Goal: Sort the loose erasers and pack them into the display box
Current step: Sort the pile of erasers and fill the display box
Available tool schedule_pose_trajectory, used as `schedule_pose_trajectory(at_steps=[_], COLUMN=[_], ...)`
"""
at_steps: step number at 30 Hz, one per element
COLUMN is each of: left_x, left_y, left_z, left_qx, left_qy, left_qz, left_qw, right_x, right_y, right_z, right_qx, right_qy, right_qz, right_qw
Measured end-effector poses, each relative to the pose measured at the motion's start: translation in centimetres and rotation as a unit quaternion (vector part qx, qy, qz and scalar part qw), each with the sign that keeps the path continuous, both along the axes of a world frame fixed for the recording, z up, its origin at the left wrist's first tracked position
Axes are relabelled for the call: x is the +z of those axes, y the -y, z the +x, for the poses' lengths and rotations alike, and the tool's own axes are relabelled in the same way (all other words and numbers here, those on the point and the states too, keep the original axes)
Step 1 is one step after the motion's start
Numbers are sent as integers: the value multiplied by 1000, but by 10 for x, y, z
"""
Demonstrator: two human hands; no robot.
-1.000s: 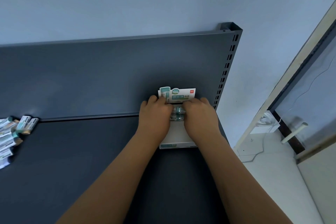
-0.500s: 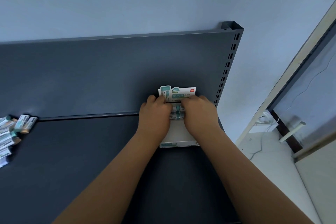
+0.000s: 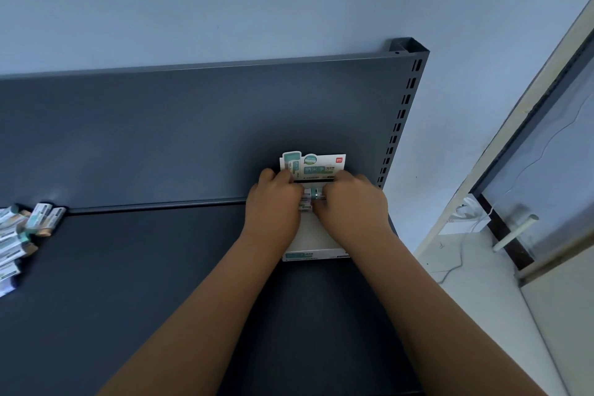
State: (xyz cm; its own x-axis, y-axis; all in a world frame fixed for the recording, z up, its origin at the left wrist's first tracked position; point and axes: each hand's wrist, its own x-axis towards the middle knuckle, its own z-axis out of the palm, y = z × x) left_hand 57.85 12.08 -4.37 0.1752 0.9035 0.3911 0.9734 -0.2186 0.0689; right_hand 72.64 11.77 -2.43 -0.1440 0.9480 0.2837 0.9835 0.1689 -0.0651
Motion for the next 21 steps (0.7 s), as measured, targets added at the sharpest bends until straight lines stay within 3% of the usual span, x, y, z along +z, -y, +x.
schedule_pose_trajectory(at_steps=[4,10,17,21], left_x=[-4,-9,24,42], left_y=[-2,-2,29,66], left_z=[-3,-9,-26,-47], left_qx=[-3,-24,-60,-10], left_qy=[12,47,205,138], left_qz=[12,-10,-95,-61], left_qw=[1000,999,972,988], right_x=[1,-5,4,17], right_y=[16,29,45,64], right_z=[-1,4,8,-7], right_qx=[3,-2,29,42], right_qy=[24,-28,-101,-190], right_qz=[-37,-73,-44,-27], right_qw=[999,997,993,981])
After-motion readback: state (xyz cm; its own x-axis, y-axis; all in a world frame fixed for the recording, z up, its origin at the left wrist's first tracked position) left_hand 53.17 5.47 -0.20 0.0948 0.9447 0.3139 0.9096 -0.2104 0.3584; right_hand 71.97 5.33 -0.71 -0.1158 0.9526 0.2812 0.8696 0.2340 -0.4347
